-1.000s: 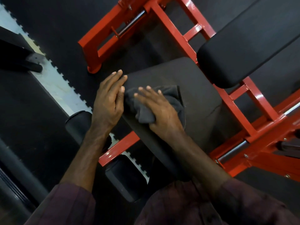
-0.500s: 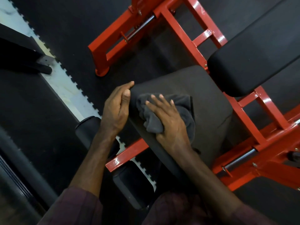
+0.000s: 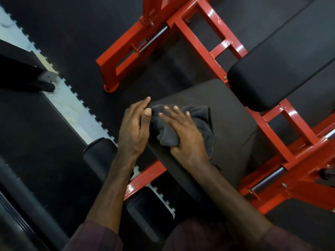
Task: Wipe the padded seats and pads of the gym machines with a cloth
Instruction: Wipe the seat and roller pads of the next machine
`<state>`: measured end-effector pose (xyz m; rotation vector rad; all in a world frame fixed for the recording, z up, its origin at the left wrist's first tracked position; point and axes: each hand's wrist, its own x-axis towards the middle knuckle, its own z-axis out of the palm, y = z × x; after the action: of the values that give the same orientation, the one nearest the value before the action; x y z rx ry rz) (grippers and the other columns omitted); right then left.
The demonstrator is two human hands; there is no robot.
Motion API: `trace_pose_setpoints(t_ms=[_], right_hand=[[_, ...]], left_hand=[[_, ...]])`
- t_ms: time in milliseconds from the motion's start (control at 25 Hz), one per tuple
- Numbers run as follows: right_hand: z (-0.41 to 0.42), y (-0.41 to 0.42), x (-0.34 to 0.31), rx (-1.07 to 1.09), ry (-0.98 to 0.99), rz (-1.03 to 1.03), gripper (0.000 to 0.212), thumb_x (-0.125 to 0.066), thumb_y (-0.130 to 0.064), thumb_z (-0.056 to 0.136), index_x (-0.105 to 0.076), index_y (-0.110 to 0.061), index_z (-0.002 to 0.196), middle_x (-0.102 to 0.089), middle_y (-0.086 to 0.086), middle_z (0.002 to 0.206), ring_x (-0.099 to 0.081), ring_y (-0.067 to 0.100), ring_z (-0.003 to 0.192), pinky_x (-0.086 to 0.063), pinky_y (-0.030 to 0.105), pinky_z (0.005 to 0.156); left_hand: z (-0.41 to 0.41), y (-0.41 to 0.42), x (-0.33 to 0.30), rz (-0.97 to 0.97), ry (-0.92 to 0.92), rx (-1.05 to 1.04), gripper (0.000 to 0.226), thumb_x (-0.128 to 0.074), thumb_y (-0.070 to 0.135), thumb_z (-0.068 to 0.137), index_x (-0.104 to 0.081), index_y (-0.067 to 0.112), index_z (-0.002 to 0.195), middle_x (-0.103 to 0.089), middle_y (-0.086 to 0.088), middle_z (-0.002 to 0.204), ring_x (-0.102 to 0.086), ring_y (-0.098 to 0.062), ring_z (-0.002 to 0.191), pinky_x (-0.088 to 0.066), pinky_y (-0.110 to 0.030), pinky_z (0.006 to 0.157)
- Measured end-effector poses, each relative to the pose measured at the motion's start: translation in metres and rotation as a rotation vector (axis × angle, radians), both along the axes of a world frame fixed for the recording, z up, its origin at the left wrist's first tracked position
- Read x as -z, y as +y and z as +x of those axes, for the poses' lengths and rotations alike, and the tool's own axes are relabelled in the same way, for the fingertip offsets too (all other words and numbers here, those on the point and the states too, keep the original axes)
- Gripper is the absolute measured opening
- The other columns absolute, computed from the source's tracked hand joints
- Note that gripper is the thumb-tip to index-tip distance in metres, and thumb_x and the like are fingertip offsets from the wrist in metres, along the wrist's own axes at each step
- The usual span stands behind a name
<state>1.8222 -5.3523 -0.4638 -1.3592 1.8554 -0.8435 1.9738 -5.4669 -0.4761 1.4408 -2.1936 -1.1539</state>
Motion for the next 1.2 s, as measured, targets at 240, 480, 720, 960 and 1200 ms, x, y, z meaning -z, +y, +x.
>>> trace_pose_setpoints(t_ms=[240,480,720,960,1200], right_hand=[[-0.03,-0.038,0.021,0.206,-0.008,0.095,0.079,-0.052,0.0,0.072,-0.056,-0.015,0.149,-0.051,0.005,0.159,-0.034,0.021,0.155,-0.021,0.056,0.128],[-0.041,-0.043,0.027,0.062,-0.068,0.041,0.077,-0.052,-0.005,0.073,-0.056,-0.014,0.149,-0.052,0.007,0.158,-0.036,0.025,0.155,-0.019,0.055,0.129],[-0.031,-0.008,0.015,0.107,-0.061,0.097,0.084,-0.051,-0.003,0.069,-0.053,-0.015,0.151,-0.047,0.005,0.161,-0.03,0.021,0.157,-0.017,0.053,0.13],[-0.077,-0.025,0.043,0.253,-0.084,0.154,0.086,-0.046,-0.005,0.065,-0.056,-0.018,0.15,-0.052,0.002,0.158,-0.034,0.021,0.155,-0.02,0.057,0.128],[-0.07,-0.023,0.043,0.058,-0.075,0.041,0.081,-0.053,-0.003,0.068,-0.057,-0.015,0.148,-0.053,0.007,0.157,-0.037,0.027,0.154,-0.021,0.059,0.128]], left_hand=[[-0.007,-0.006,-0.004,-0.042,-0.139,0.096,0.056,-0.03,0.05,0.114,-0.051,0.018,0.155,-0.056,0.002,0.151,-0.046,-0.013,0.14,-0.041,-0.035,0.115],[-0.013,-0.014,0.001,-0.169,-0.241,0.222,0.058,-0.027,0.052,0.114,-0.057,0.016,0.149,-0.06,-0.002,0.147,-0.054,-0.023,0.131,-0.047,-0.047,0.107],[-0.024,-0.012,-0.001,-0.291,-0.378,0.325,0.052,-0.032,0.041,0.113,-0.055,0.014,0.15,-0.058,-0.004,0.149,-0.055,-0.027,0.13,-0.05,-0.049,0.096],[-0.038,-0.016,0.001,-0.356,-0.53,0.413,0.055,-0.032,0.041,0.109,-0.051,0.016,0.154,-0.056,-0.001,0.153,-0.055,-0.026,0.132,-0.047,-0.05,0.098],[-0.042,-0.009,0.006,-0.434,-0.634,0.404,0.054,-0.034,0.042,0.108,-0.047,0.02,0.156,-0.054,0.001,0.153,-0.052,-0.022,0.136,-0.041,-0.051,0.101]])
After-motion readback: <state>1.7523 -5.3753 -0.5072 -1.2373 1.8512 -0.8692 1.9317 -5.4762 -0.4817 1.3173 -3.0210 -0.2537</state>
